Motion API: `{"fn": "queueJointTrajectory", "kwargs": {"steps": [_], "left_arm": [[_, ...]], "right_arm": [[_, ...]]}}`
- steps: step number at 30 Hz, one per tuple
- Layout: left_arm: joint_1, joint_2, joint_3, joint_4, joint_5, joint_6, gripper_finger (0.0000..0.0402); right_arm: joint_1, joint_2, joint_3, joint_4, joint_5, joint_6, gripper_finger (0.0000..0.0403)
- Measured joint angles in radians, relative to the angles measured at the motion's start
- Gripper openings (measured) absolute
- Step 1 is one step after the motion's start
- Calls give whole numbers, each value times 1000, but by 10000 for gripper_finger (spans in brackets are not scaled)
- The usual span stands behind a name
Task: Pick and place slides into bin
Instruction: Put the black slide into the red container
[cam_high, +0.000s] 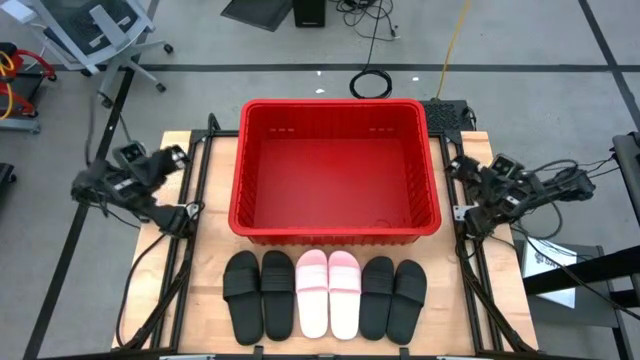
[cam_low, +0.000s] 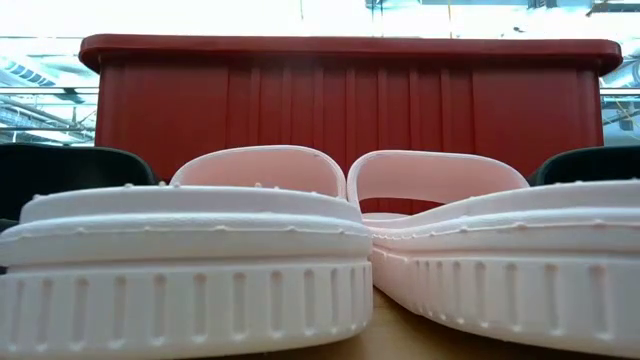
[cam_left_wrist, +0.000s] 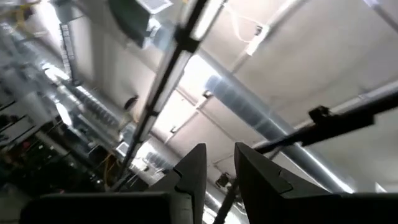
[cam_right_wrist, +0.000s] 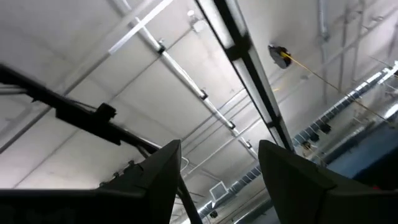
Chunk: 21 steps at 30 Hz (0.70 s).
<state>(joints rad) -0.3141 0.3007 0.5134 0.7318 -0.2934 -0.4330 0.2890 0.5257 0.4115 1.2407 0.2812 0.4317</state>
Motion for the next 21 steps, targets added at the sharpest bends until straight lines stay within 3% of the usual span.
{"fn": "queueJointTrajectory", "kwargs": {"steps": [10, 21], "left_arm": [[0, 375, 456, -15, 264, 174, 88], [0, 631, 822, -212, 350, 189, 88]], "right_arm": [[0, 123, 327, -169, -107, -141, 206], [0, 267, 591, -329, -221, -164, 206]]}}
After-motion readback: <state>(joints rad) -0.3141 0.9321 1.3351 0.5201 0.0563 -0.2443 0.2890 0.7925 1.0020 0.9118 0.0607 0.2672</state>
